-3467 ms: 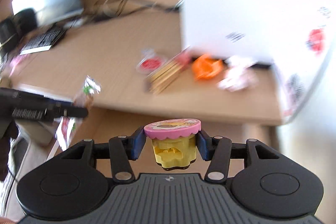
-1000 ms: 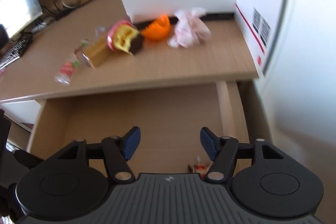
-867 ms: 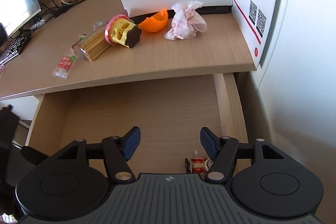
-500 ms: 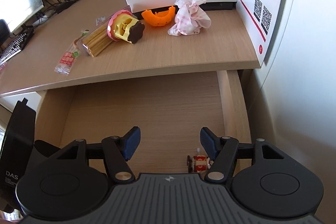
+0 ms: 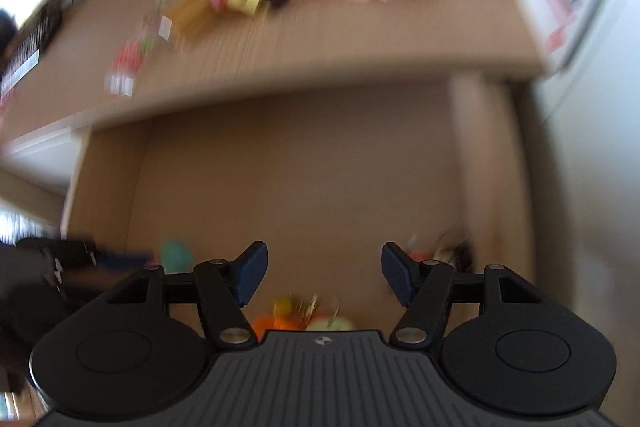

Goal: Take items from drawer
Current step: 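Grasp the orange shell half in the drawer with the right tool while the left tool holds the pig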

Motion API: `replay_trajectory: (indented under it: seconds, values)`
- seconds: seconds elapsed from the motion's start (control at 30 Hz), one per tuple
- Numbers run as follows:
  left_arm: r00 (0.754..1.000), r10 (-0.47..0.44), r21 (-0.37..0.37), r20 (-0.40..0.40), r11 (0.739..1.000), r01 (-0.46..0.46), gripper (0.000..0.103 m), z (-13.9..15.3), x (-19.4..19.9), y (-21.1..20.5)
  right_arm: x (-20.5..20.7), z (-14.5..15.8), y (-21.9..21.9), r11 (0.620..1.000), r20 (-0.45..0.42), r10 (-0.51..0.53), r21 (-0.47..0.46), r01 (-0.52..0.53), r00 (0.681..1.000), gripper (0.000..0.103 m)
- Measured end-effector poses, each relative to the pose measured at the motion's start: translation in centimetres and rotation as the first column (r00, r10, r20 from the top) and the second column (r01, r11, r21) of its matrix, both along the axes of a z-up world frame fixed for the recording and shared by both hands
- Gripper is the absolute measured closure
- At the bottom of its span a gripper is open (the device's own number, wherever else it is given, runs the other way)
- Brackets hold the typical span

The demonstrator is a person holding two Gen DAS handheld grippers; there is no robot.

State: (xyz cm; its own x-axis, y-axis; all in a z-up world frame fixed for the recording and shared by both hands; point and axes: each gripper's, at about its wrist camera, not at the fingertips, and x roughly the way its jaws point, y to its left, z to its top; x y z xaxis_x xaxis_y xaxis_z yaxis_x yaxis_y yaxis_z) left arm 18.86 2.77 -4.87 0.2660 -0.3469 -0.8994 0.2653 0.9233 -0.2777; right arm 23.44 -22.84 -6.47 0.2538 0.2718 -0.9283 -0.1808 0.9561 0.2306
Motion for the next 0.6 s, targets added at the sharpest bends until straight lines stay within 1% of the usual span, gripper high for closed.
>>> replay_trajectory:
  seconds: [0.1, 0.2, 0.27, 0.33, 0.37, 0.4, 0.43, 0.47, 0.53, 0.6]
  values:
    - [0.999, 0.011, -0.001, 0.032, 1.0, -0.011, 0.055, 0.2, -0.8, 0.2, -0.2, -1.5, 1.3, 0.998, -0.052, 0.045, -0.037, -0.047, 0.998, 0.039]
    - [0.998, 0.012, 0.014, 0.068, 1.0, -0.013, 0.055, 0.0, -2.0, -0.2, 0.4, -1.7, 1.2, 0.995, -0.05, 0.033, -0.091, -0.038, 0.998, 0.044]
    - [0.997, 0.019, -0.013, 0.069, 1.0, -0.018, 0.055, -0.3, -2.4, 0.0, 1.3, -1.5, 1.0, 0.985, -0.026, 0.043, -0.163, -0.047, 0.999, 0.049]
    - [0.997, 0.028, -0.04, 0.068, 0.999, -0.025, 0.055, -0.6, -2.6, 0.2, 2.2, -1.6, 1.5, 0.954, -0.009, 0.122, -0.276, -0.12, 0.992, 0.051]
    - [0.997, 0.033, -0.046, 0.072, 0.998, -0.029, 0.055, -0.6, -2.7, 0.2, 2.6, -1.9, 1.9, 0.932, -0.026, 0.169, -0.32, -0.168, 0.985, 0.051]
    - [0.996, 0.039, -0.055, 0.075, 0.998, -0.035, 0.055, -0.6, -2.8, 0.4, 3.0, -2.5, 2.4, 0.91, -0.068, 0.217, -0.348, -0.227, 0.974, 0.051]
    - [0.996, 0.047, -0.067, 0.078, 0.997, -0.042, 0.055, -0.5, -3.0, 0.5, 3.2, -3.2, 2.9, 0.882, -0.12, 0.265, -0.37, -0.291, 0.957, 0.051]
    - [0.995, 0.054, -0.078, 0.081, 0.996, -0.048, 0.055, -0.4, -3.2, 0.6, 3.2, -3.9, 3.6, 0.844, -0.165, 0.316, -0.401, -0.356, 0.934, 0.051]
    - [0.994, 0.073, -0.086, 0.087, 0.994, -0.066, 0.055, -0.1, -3.5, 1.0, 2.7, -5.3, 5.2, 0.737, -0.23, 0.423, -0.475, -0.481, 0.876, 0.051]
    - [0.992, 0.091, -0.073, 0.089, 0.994, -0.085, 0.055, 0.2, -3.7, 1.4, 2.0, -6.5, 6.5, 0.631, -0.284, 0.505, -0.523, -0.573, 0.815, 0.051]
